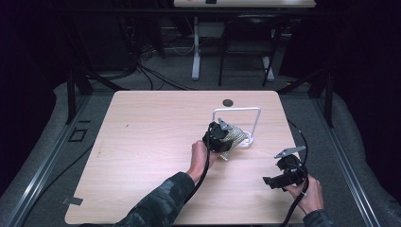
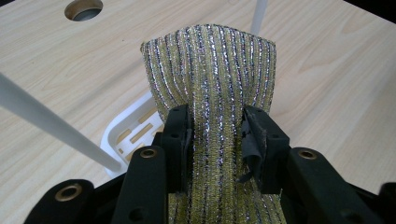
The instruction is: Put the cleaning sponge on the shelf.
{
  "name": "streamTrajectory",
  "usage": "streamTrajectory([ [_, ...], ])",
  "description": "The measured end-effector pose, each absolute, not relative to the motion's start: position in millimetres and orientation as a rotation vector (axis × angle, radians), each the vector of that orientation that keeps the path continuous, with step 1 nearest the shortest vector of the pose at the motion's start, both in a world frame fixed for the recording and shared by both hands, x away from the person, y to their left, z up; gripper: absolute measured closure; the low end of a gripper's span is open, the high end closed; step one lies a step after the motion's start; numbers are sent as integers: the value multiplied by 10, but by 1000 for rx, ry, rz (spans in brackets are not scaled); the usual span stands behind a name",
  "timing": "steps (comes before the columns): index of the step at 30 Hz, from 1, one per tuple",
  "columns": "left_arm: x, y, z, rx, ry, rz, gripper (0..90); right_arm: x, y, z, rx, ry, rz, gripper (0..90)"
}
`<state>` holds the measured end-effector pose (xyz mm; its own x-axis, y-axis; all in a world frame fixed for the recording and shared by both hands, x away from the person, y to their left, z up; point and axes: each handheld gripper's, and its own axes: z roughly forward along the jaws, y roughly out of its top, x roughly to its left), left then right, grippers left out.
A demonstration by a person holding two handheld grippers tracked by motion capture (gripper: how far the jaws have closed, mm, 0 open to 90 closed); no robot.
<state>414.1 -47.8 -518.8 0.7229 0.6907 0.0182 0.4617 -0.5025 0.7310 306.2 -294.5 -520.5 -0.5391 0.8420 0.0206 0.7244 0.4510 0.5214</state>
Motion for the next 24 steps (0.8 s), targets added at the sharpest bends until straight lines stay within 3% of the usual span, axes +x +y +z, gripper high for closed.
streamTrajectory([
  [24, 4359, -742, -5350, 2195, 926, 512, 624, 3060, -2948, -5198, 1343, 2469, 717, 101],
])
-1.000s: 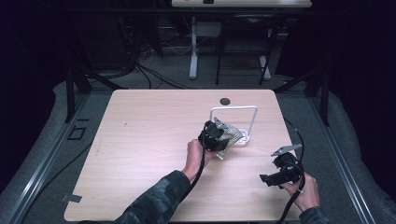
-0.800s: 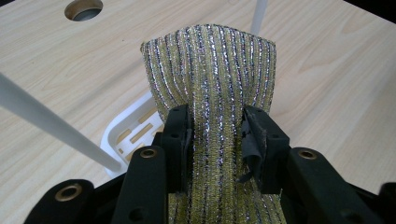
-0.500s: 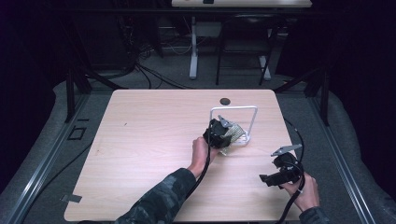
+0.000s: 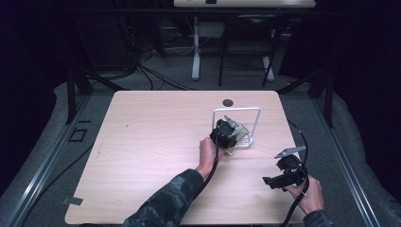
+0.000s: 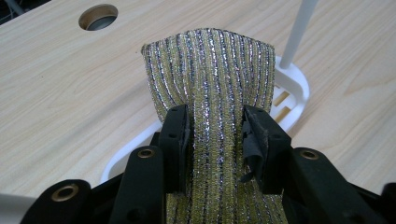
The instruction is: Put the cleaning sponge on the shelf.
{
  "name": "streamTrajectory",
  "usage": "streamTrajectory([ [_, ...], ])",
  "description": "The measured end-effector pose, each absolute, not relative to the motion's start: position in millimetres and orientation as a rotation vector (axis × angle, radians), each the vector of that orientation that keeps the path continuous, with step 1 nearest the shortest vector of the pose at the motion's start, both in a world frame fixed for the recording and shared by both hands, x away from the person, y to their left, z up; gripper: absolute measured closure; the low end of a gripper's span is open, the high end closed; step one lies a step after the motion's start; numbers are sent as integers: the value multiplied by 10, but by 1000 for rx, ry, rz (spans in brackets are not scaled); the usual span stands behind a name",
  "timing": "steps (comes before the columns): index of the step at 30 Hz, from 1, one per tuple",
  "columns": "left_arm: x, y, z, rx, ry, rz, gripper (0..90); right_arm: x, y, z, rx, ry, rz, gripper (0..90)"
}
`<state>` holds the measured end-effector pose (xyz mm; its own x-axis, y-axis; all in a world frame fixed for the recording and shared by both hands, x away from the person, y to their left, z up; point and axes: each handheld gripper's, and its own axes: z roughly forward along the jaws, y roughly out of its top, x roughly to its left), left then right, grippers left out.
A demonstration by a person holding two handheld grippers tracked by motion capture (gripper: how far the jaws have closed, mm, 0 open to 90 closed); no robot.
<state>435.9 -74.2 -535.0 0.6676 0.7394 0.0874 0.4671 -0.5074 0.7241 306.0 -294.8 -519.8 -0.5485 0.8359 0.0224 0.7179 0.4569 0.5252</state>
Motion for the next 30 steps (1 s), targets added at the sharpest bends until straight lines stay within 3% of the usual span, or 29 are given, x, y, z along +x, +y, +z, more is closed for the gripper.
streamTrajectory([
  [10, 4428, -779, -5444, 2190, 951, 521, 587, 3056, -2950, -5198, 1342, 2470, 718, 101],
  [30, 4285, -833, -5270, 2216, 847, 538, 210, 3050, -2957, -5179, 1345, 2474, 714, 101],
])
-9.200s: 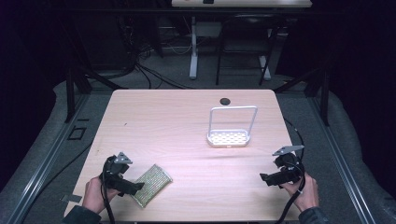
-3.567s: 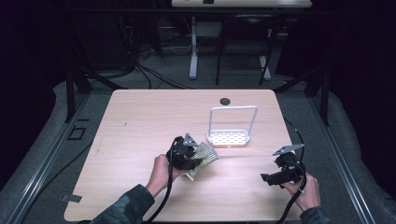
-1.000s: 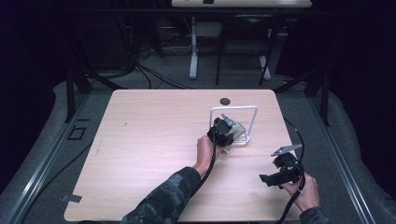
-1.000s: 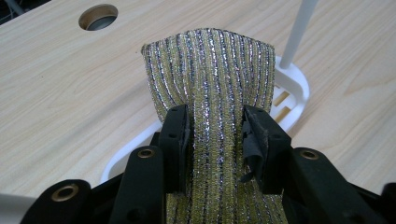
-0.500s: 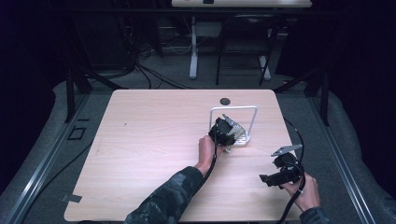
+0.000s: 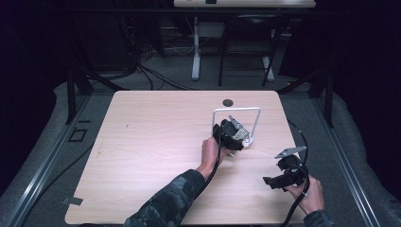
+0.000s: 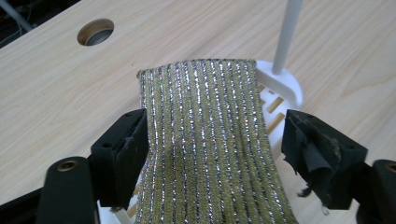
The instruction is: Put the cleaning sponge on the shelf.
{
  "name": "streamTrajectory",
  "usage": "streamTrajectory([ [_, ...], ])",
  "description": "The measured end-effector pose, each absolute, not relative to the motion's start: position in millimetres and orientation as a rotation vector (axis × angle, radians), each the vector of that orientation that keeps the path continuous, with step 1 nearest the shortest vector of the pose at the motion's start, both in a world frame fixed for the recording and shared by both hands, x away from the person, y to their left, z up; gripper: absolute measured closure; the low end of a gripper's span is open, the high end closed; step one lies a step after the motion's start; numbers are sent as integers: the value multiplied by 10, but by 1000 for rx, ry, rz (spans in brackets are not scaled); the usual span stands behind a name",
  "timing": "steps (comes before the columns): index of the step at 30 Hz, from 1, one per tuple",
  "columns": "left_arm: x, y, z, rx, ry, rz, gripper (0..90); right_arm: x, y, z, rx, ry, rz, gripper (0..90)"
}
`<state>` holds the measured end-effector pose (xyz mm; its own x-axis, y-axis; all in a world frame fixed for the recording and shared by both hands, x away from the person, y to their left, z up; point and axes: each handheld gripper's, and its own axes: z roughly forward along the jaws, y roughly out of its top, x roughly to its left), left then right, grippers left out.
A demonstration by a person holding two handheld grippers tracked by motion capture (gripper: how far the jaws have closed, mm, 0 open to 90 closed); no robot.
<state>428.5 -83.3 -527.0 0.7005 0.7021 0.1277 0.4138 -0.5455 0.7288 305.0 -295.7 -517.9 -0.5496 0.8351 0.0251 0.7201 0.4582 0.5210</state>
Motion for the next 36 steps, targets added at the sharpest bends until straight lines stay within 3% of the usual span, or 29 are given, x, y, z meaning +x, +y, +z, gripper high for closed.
streamTrajectory([
  [18, 3892, -544, -4826, 2263, 679, 405, 123, 3042, -2958, -5162, 1344, 2468, 713, 101],
  [36, 3524, 152, -4671, 2313, 676, 426, 35, 3041, -2947, -5161, 1336, 2459, 707, 101],
])
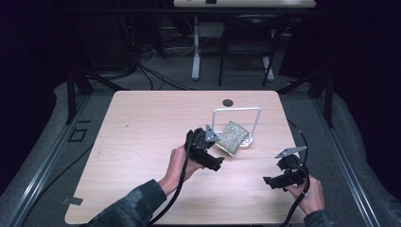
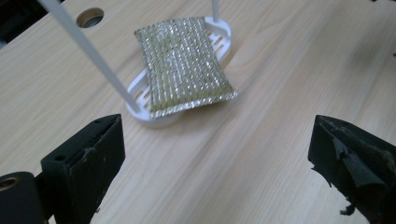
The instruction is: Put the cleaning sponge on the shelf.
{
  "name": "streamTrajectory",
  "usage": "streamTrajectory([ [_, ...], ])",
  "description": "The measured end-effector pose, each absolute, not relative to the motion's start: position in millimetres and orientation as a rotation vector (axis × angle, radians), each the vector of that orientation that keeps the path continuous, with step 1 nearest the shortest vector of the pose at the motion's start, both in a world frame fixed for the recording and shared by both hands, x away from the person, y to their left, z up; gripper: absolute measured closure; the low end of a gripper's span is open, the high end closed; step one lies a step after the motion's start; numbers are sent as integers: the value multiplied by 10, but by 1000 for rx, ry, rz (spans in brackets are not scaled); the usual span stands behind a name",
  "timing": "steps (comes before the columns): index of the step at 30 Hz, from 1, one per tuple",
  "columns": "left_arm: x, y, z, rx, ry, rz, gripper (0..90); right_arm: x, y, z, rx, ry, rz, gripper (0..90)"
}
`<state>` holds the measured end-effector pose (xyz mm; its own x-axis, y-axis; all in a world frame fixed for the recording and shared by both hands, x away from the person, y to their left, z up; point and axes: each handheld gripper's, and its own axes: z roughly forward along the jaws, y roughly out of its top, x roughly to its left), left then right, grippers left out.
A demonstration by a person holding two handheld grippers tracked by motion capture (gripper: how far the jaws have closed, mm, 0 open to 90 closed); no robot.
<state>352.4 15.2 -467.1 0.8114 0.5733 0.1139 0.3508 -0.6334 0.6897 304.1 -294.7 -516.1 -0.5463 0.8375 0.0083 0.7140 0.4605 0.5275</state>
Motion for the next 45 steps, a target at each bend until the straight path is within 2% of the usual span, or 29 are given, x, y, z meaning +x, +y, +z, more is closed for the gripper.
streamTrajectory([
  [10, 3399, 707, -4669, 2315, 753, 435, 4, 3039, -2935, -5166, 1337, 2468, 686, 102],
  [25, 3221, 1637, -4875, 2297, 983, 395, 1, 3043, -2915, -5174, 1333, 2470, 666, 103],
  [35, 3107, 2033, -5092, 2286, 1099, 386, 0, 3045, -2894, -5193, 1319, 2475, 645, 102],
  [45, 3069, 2262, -5260, 2262, 1152, 407, 0, 3054, -2890, -5230, 1313, 2486, 611, 103],
])
